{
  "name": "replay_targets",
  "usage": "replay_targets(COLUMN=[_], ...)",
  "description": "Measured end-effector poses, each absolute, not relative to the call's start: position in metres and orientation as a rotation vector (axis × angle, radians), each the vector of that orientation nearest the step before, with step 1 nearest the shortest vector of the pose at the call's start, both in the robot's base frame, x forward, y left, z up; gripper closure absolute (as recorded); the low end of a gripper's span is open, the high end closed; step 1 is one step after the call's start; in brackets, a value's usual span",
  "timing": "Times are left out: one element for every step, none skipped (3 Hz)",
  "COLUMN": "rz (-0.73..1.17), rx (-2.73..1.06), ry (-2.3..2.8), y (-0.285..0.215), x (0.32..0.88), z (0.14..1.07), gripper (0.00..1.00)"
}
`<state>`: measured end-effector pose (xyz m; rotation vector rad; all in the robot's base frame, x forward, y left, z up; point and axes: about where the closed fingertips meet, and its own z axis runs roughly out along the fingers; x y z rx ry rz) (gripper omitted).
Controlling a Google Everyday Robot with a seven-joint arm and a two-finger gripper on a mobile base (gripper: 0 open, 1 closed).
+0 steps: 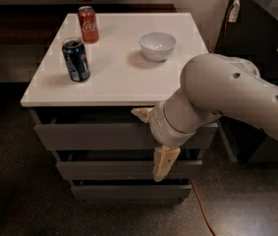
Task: Place pepsi can into top drawer
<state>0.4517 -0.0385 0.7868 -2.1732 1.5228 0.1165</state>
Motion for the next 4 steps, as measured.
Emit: replay_targets(rz=[0.12,0.078,0.017,-0.05], rx=[-2.202,-2.228,-2.232,-2.204], ry=[1.522,1.54,1.584,1.643], y=[-0.022,-0.004,0.001,-0.002], x=[0.455,0.465,0.478,0.493], z=[0.762,0.727,0.702,0.69], gripper=[0.0,0.0,0.0,0.0])
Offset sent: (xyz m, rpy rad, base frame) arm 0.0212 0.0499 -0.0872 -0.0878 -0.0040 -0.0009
